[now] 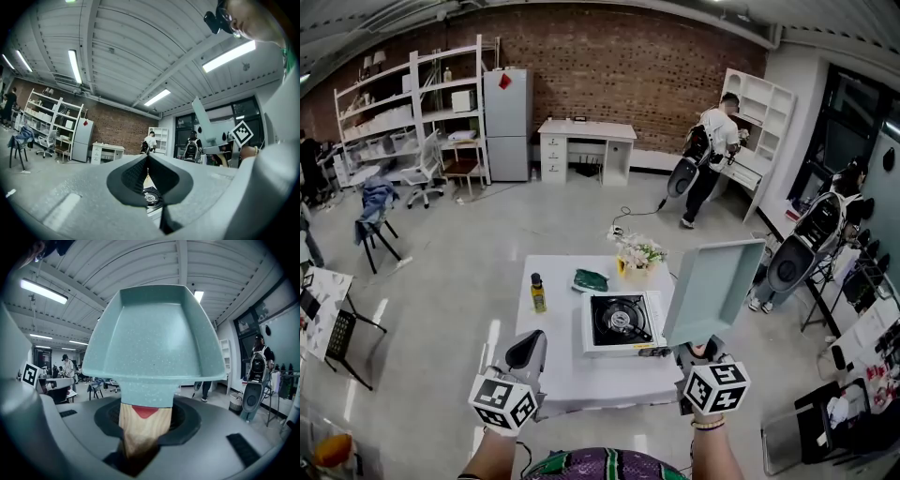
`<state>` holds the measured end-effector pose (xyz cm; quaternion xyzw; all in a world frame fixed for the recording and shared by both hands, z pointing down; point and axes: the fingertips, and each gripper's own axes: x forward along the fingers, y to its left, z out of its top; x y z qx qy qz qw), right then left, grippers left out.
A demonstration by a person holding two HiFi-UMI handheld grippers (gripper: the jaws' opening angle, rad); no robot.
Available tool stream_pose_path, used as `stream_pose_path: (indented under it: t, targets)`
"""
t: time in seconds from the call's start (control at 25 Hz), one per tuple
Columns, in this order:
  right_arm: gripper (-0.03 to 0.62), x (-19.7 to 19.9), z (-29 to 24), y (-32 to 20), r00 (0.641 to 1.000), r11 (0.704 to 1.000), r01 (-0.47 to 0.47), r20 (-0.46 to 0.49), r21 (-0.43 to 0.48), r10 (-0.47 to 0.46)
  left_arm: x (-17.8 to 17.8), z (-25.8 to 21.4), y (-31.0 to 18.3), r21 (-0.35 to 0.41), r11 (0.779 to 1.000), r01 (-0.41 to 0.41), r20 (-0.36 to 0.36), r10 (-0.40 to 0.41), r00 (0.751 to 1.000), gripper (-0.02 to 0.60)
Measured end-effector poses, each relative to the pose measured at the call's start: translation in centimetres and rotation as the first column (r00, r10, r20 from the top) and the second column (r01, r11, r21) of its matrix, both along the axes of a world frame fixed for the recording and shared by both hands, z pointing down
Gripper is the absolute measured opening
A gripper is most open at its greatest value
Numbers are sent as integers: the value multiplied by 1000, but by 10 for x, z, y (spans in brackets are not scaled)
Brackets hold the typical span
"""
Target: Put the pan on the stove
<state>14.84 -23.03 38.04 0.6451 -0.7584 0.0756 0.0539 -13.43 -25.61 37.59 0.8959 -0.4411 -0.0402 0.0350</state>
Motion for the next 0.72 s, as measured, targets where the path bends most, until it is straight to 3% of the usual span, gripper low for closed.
stream_pose_path:
  t: [0.32,0.72]
  targets:
    - [144,-25,12,-38,1000,1000,-23,-4,-18,23,-12,10,-28,-7,998,-59,6,59,998,18]
    - [144,-50,42,-72,999,994,-37,-33,-100,34,-39,32,-43,-36,997,-69,-8,69,998,18]
